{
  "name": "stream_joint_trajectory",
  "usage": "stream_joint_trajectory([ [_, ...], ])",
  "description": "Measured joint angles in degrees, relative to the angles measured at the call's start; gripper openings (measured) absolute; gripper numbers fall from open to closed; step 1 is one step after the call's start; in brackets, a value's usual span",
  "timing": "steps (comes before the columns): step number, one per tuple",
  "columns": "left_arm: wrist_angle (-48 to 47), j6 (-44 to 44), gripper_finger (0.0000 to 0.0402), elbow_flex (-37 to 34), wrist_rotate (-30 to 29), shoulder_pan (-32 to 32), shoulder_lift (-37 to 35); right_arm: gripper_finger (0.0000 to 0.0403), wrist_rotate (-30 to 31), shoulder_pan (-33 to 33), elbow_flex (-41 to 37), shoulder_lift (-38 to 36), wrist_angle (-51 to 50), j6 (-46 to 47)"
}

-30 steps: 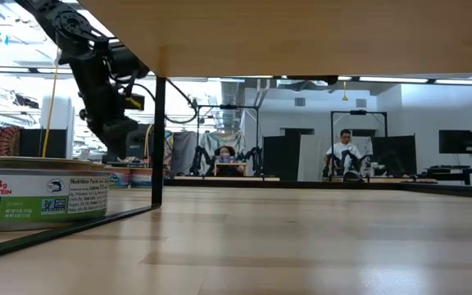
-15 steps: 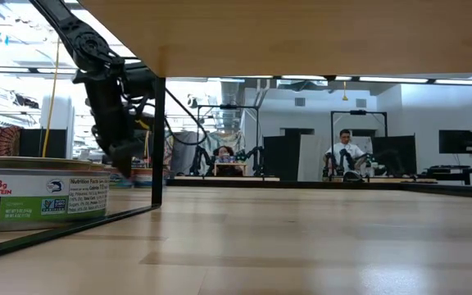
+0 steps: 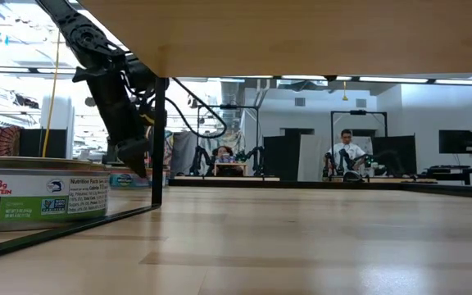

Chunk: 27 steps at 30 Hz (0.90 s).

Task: Stack canned seafood by type on shelf
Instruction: Stack the blue-pink tuna can on the top of the blue-pink tuna cans on the shelf

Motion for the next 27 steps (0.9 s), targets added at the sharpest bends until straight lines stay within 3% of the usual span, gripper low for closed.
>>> stream_joint_trajectory([
  [7, 1.78, 8.37, 0.0088, -0.13, -1.12, -4.11, 0.04, 0.0331, 0.00, 0.00, 0.00, 0.00, 0.21, -0.02],
  [14, -0.11, 10.40, 0.0009, -0.07, -1.66, -6.36, -0.07, 0.0331, 0.00, 0.00, 0.00, 0.00, 0.22, -0.02],
  [23, -3.83, 7.36, 0.0000, -0.42, 0.53, -8.81, 0.29, 0.0331, 0.02, 0.00, 0.00, 0.02, 0.21, 0.86],
  [27, -3.98, 6.13, 0.0000, -0.29, -1.58, -8.86, -0.36, 0.0331, 0.02, 0.00, 0.00, 0.02, 0.23, 0.90],
])
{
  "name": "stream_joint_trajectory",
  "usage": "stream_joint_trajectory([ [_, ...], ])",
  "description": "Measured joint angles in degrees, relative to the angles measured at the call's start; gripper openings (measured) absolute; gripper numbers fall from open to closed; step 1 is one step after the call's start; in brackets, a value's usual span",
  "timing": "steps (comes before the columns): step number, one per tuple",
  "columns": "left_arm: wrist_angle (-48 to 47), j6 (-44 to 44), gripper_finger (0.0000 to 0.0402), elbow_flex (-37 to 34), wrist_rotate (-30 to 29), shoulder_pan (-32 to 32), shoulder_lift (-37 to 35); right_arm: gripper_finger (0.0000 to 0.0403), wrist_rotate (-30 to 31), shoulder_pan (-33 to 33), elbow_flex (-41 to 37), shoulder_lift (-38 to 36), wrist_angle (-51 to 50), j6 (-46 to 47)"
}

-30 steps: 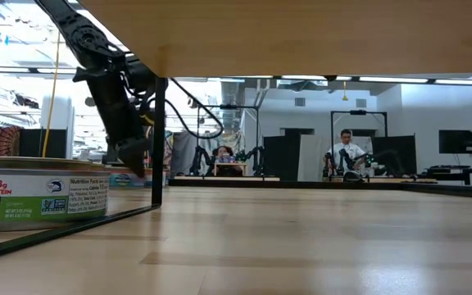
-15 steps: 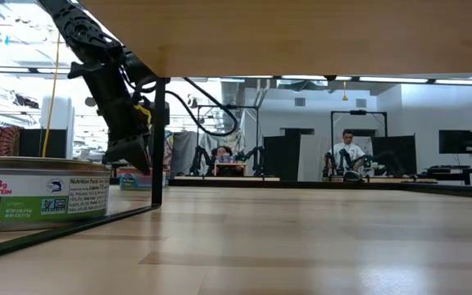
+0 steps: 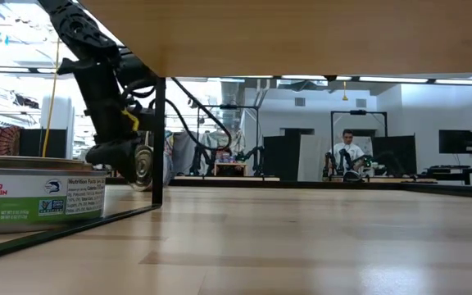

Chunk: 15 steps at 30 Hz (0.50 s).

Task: Stack canned seafood by type on shelf
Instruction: Stack the blue-pink tuna can on the top of the blue-pink tuna cans on the shelf

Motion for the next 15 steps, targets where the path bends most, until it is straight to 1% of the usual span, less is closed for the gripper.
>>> stream_joint_trajectory([
  [3, 0.10, -0.08, 0.0000, 0.01, -0.41, 0.05, -1.75, 0.0331, 0.00, -0.02, 0.00, 0.00, -0.01, 0.00],
  [6, -0.21, -0.18, 0.0000, 0.01, 1.03, 0.03, -4.77, 0.0331, 0.00, -0.02, 0.00, 0.00, -0.01, 0.00],
  [10, -0.29, -0.49, 0.0002, 0.16, 3.68, 0.03, -10.71, 0.0331, 0.00, -0.04, 0.00, 0.00, -0.05, -0.01],
  [12, -0.84, -1.57, 0.0013, 0.56, 3.70, 0.03, -13.48, 0.0331, 0.00, -0.09, 0.00, 0.00, -0.51, 0.02],
  [15, -1.40, -0.74, 0.0053, 1.32, 5.14, 0.05, -16.59, 0.0331, -0.07, -0.90, 0.00, 0.00, -2.49, 0.00],
])
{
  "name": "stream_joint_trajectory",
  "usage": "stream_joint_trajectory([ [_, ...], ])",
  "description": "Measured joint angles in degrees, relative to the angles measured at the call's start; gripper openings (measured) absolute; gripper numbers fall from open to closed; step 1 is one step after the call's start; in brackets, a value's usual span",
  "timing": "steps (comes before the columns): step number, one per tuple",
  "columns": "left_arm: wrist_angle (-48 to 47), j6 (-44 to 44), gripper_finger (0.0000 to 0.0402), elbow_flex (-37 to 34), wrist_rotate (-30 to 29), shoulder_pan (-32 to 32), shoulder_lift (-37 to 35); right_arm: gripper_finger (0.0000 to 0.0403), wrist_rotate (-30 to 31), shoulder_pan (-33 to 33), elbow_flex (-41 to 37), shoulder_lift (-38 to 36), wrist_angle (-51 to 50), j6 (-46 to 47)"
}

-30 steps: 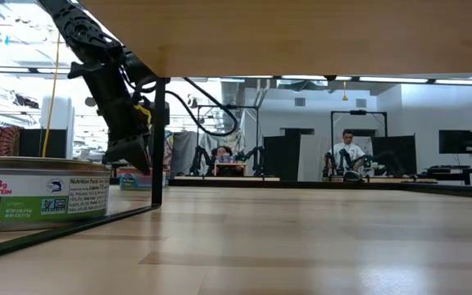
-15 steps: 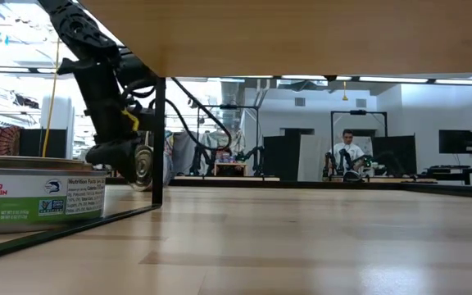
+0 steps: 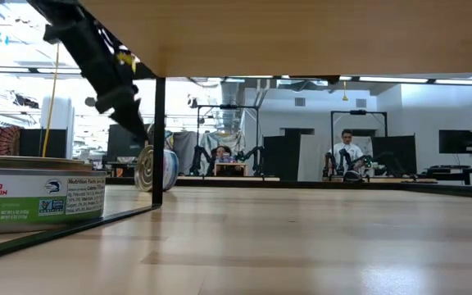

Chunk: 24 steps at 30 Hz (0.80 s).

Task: Stack canned seafood by type on shelf
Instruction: Stack the blue-pink tuna can on the top of the blue-pink tuna cans on the shelf

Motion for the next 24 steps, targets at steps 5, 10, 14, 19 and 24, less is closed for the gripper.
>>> stream_joint_trajectory([
  [5, 0.04, 4.96, 0.0161, 2.23, 1.54, 0.00, 0.34, 0.0331, -3.67, -2.59, -0.05, 1.08, -0.81, 0.16],
  [10, -0.55, 13.07, 0.0259, 7.18, 2.96, 0.02, 4.89, 0.0331, -4.35, -3.55, -0.09, 1.87, 0.20, 0.41],
  [14, -6.14, 18.44, 0.0291, 12.18, 5.58, 1.38, 9.09, 0.0331, -4.37, -3.72, -0.02, 2.21, 0.17, 0.62],
  [19, -14.96, 25.04, 0.0295, 17.50, 11.20, 4.28, 14.43, 0.0331, -4.43, -2.76, -0.02, 2.32, 0.40, 1.46],
  [24, -19.75, 32.53, 0.0295, 20.81, 14.36, 7.44, 17.79, 0.0331, -4.41, -2.44, -0.02, 2.32, 1.09, 0.85],
])
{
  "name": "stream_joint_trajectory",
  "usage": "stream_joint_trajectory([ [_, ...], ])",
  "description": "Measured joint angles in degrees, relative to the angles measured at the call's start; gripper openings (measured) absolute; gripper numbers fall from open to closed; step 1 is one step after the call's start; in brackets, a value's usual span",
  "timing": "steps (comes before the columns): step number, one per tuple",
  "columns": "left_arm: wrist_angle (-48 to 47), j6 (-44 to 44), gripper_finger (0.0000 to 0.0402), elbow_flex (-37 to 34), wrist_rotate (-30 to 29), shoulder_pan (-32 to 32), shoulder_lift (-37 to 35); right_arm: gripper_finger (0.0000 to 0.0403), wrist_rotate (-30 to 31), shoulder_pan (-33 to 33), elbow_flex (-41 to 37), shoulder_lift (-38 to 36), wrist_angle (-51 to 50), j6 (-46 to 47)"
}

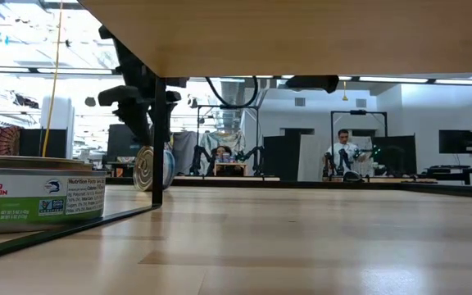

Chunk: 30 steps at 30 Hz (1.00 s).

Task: Stack canned seafood by type on shelf
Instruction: Stack the blue-pink tuna can on the top of the blue-pink tuna cans on the shelf

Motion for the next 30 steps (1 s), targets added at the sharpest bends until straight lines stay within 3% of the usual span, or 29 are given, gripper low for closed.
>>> stream_joint_trajectory([
  [6, 0.08, 8.31, 0.0295, 0.70, 0.50, 2.89, 0.45, 0.0331, 0.00, -0.61, 0.00, 0.00, 1.25, -0.91],
  [12, 0.58, 9.30, 0.0281, 0.75, 4.81, 7.52, 3.10, 0.0331, 0.00, -2.45, 0.00, -0.02, 2.88, -1.09],
  [22, -4.42, 9.10, 0.0264, 4.93, 6.30, 8.75, 11.19, 0.0331, -1.25, -3.48, 0.00, -0.02, 2.88, -2.01],
  [30, -6.34, 8.02, 0.0181, 6.86, 4.12, 7.03, 11.56, 0.0331, -1.27, -3.48, 0.00, -0.02, 2.17, -2.42],
])
